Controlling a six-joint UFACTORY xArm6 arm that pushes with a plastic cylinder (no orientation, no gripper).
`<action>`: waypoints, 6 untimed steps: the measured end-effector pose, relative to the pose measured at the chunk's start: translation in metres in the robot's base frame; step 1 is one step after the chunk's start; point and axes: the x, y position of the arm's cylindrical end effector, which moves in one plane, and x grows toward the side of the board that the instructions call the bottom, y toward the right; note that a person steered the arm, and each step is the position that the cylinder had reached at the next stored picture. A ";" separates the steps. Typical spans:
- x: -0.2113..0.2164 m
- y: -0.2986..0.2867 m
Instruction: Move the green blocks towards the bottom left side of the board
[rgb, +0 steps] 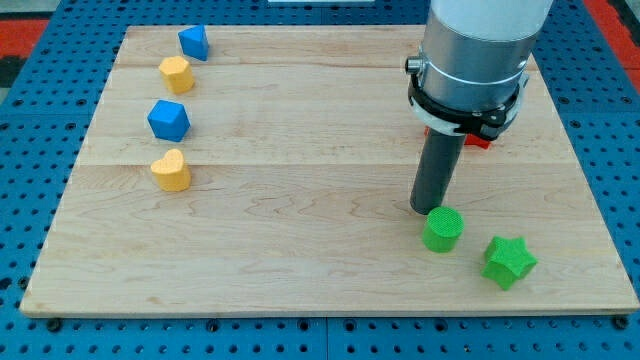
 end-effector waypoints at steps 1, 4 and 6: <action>0.004 0.001; -0.007 0.088; 0.086 0.133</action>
